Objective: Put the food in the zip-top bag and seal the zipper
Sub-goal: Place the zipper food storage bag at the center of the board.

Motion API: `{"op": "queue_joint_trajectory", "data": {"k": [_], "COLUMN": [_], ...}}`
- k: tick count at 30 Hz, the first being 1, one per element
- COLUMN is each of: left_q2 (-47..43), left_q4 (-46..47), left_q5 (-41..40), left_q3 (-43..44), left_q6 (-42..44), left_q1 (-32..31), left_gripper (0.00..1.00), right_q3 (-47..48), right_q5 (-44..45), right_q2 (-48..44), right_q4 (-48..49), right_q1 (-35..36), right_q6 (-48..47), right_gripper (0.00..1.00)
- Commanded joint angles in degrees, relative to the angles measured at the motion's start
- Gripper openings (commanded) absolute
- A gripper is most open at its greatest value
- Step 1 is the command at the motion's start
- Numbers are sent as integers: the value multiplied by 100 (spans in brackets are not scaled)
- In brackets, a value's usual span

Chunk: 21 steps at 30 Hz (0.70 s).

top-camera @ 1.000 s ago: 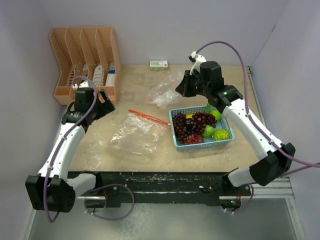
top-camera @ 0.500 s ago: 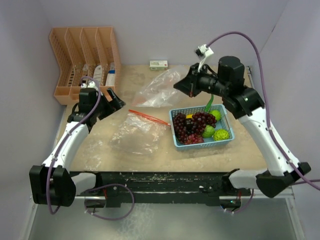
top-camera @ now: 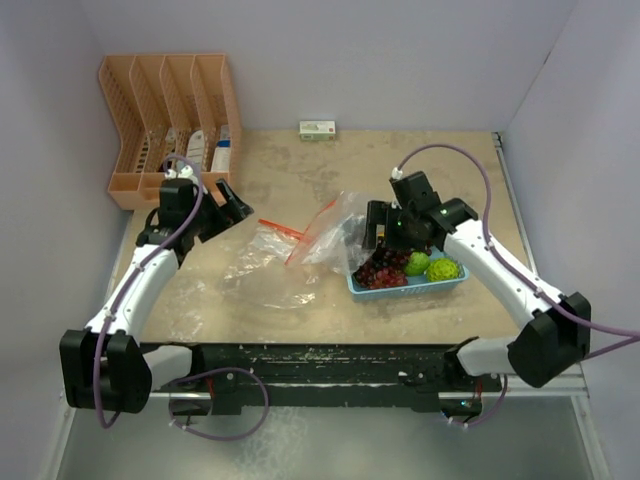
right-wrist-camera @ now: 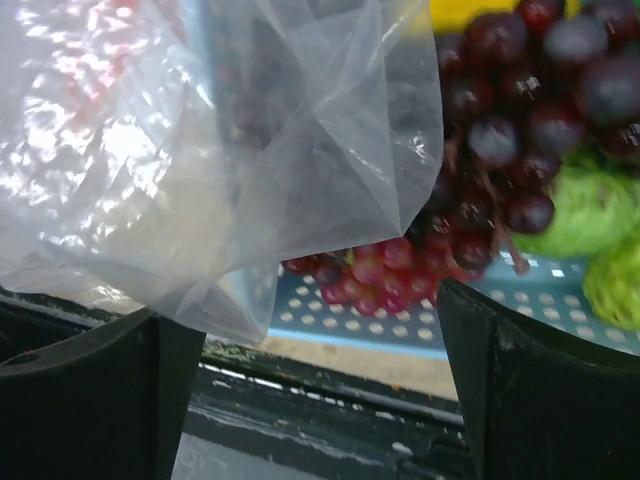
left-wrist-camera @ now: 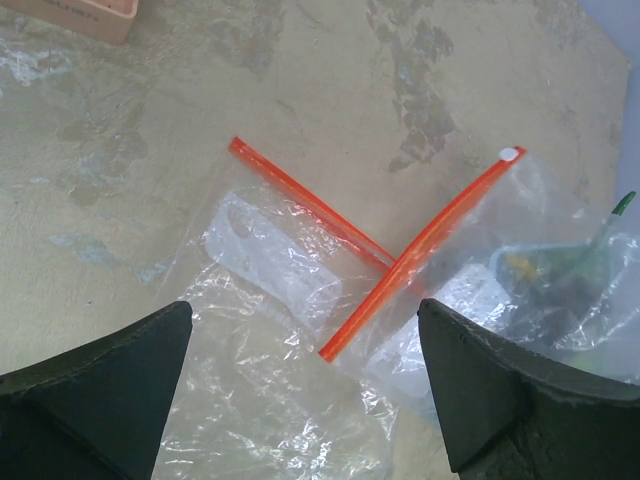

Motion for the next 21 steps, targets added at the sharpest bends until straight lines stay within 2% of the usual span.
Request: {"op": "queue_joint_trajectory", "data": {"k": [1, 11, 21], "left_q2": [14, 92, 154], "left_q4": [240, 416, 677], "left_q5": [60, 81, 455], "left_q3": [-41, -249, -389], "left_q6": [66, 95, -50], "left_q1": [0, -1, -1], "left_gripper": [98, 98, 100], "right_q3": [95, 1889, 2679], "right_q5": [792, 2044, 1586], "right_q2": [-655, -679, 651], "right_q4": [-537, -1196, -296], "right_q1": [-12, -13, -13], "right_q6": [608, 536, 337], "right_gripper": [100, 100, 99]}}
